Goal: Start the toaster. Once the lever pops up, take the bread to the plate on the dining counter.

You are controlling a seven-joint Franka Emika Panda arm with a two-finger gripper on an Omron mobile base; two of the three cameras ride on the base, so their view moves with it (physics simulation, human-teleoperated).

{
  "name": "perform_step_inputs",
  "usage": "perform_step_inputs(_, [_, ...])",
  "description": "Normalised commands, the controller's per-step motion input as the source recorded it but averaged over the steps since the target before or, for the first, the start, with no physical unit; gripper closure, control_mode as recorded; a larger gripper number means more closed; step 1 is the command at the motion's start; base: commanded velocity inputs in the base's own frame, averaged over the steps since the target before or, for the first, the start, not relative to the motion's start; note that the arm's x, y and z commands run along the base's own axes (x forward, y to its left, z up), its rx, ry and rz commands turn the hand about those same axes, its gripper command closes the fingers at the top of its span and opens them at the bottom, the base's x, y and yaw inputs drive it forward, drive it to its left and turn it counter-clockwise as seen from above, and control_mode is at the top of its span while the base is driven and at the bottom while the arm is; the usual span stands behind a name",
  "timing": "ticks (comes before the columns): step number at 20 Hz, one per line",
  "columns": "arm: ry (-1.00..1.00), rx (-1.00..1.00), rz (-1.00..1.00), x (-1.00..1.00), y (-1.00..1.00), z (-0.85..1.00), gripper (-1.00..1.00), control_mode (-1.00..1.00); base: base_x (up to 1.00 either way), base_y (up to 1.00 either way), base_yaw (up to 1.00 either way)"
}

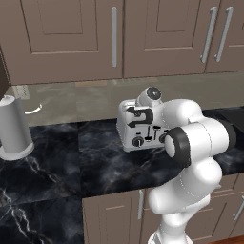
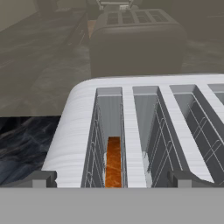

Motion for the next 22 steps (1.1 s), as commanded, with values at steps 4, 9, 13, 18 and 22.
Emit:
perform_step_inputs(4, [0.00,0.00,0.00,0.00,0.00,0.00,-1.00,-1.00,0.00,0.00,0.00])
perform_step_inputs(9, [0.00,0.00,0.00,0.00,0.00,0.00,-1.00,-1.00,0.00,0.00,0.00])
perform_step_inputs(13, [0.00,0.00,0.00,0.00,0.00,0.00,-1.00,-1.00,0.00,0.00,0.00])
perform_step_inputs(18, [0.00,0.00,0.00,0.00,0.00,0.00,-1.00,-1.00,0.00,0.00,0.00])
perform_step_inputs(22, [0.00,0.00,0.00,0.00,0.00,0.00,-1.00,-1.00,0.00,0.00,0.00])
